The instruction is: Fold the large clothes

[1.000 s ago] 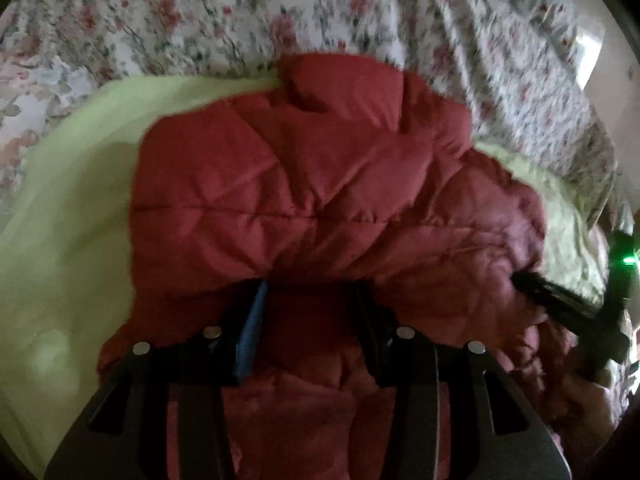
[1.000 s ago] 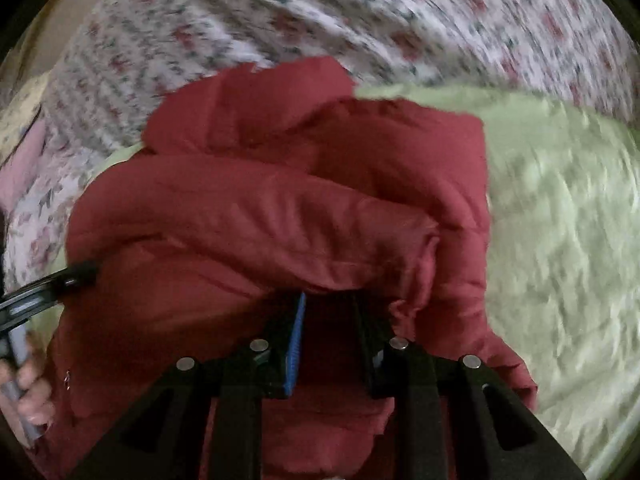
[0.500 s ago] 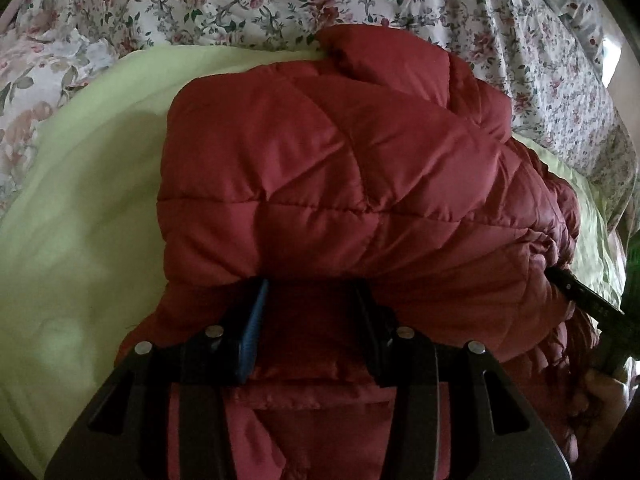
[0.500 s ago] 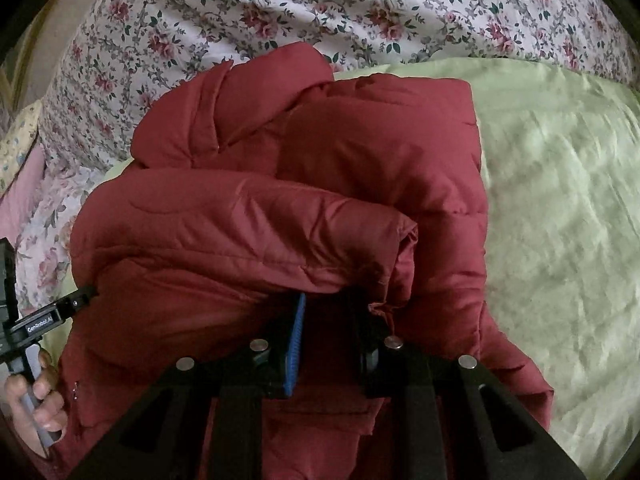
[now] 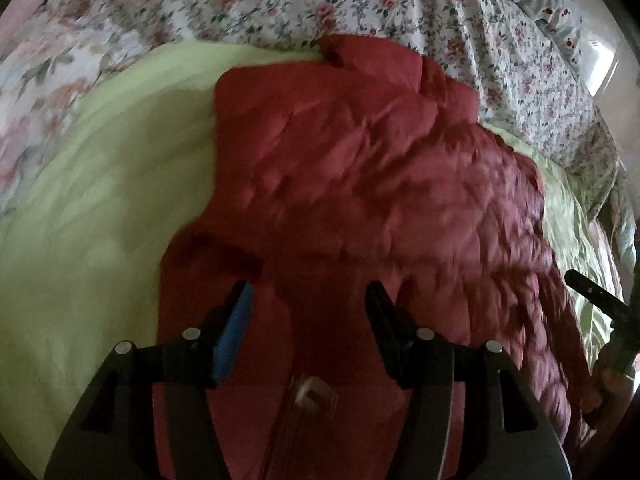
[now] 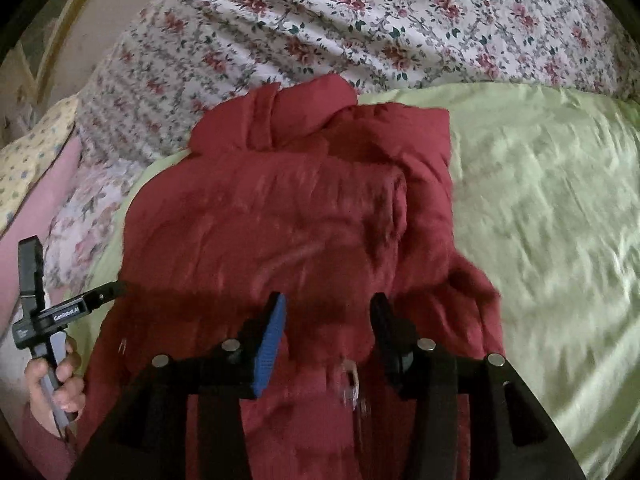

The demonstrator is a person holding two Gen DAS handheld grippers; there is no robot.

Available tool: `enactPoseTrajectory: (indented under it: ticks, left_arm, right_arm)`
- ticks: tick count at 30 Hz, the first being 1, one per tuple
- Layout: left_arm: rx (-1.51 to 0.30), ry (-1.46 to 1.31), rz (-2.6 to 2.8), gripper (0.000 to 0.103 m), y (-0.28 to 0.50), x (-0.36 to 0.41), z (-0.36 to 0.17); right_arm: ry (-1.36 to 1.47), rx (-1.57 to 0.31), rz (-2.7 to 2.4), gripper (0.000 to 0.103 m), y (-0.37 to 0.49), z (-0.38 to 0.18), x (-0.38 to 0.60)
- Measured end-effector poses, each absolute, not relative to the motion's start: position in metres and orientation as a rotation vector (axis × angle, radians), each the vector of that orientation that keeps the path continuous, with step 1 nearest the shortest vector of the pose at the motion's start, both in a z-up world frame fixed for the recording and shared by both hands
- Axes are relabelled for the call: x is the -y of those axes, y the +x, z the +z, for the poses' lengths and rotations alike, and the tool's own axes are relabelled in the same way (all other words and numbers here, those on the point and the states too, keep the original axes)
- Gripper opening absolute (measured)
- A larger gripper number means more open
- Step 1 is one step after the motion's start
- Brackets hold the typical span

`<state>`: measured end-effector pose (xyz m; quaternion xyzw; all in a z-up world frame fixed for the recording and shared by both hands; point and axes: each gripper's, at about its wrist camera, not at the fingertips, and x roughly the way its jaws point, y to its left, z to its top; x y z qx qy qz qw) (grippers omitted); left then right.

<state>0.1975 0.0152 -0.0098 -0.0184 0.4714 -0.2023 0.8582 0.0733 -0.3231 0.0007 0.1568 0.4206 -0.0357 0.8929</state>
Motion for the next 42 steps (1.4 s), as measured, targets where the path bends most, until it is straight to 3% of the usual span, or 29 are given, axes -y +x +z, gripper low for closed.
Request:
enactPoseTrajectory:
  ticks: [11, 27, 42]
  left_arm:
    - [-1.057, -0.09, -0.4, 0.057, 0.122, -0.079, -0.022]
    - [-1.117, -0.055, -0.374, 0.057, 0.064, -0.111, -0.046]
    - [-1.148, -0.077, -0.416, 0.058, 0.038, -0.122, -0.057]
  right_arm:
    - [0.342, -0.93, -0.127, 0.065, -0.017, 0.0, 0.328]
    - [0.372, -0.91, -0.234, 0.074, -0.098, 0.002, 0.33]
    - [0.423, -1.017, -0.172, 0.074, -0.114, -0.03, 0.317]
